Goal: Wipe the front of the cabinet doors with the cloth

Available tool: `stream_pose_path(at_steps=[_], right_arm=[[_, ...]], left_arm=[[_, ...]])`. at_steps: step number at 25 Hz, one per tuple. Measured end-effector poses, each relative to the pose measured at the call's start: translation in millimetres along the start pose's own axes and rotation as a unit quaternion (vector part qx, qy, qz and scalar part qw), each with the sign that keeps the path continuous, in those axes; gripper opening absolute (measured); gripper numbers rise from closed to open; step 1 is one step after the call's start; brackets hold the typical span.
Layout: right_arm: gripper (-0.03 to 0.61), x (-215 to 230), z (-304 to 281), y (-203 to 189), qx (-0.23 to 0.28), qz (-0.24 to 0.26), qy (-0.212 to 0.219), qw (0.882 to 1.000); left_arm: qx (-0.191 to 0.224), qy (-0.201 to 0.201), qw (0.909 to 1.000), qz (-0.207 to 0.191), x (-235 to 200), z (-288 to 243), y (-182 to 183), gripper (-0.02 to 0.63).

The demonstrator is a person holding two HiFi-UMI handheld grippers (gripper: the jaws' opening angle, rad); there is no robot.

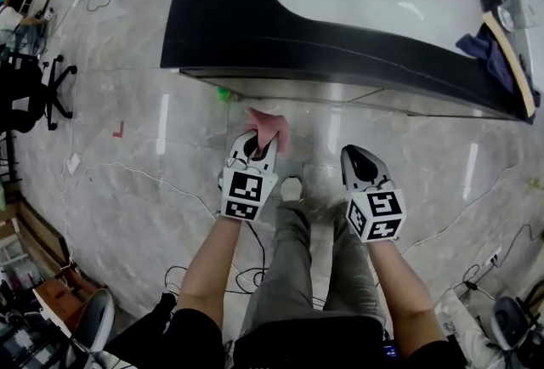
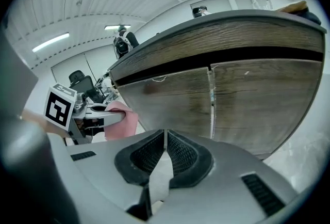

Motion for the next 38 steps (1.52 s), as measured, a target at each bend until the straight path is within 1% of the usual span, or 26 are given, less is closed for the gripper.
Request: stream_pose_path(at_steps=[4,9,16,20,24,26,32,38], right_arm=[[0.043,-25,-27,4,-0.009,0.008,0.012,1.000],[0.043,-44,-57,12,-0.013,0.021,0.026,0.999],[0.043,-46,-75,15,-0.018,0.017,0.022,0.999],[0.043,-41,-76,14,-0.021,0.014,0.018,1.000],[0.043,-31,-72,16,-0.017,0.011,0.016,1.000],[0.043,-24,-69,16,-0.016,0.009,0.013,1.000],[0.043,-1,-54,13,-0.009,-0.005,0.001,1.000],[0.043,31,-30,3,-0.005,-0.013,-0.015,1.000]], left_arm=[[-0.004,0.019,0.9997,0.014,-34,9,-16,0.012],[-0.003,0.034,0.9993,0.017,-69,-3,-25,0.012],[-0.014,0.040,0.9988,0.023,-93,-26,-30,0.012],[-0.013,0.037,0.9989,0.027,-99,-40,-25,0.012],[-0.013,0.036,0.9991,0.020,-93,-52,-15,0.012],[-0.016,0.028,0.9994,0.011,-84,-58,-12,0.012],[-0.017,0.000,0.9998,-0.010,-51,-78,1,0.012],[-0.007,-0.031,0.9990,-0.031,-5,-99,17,0.012]])
Point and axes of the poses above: the fingertips, and each gripper's own axes: z backward along the fingers, x to its right, y out of its top, the point moved 7 cm from there along z, backward along the fingers
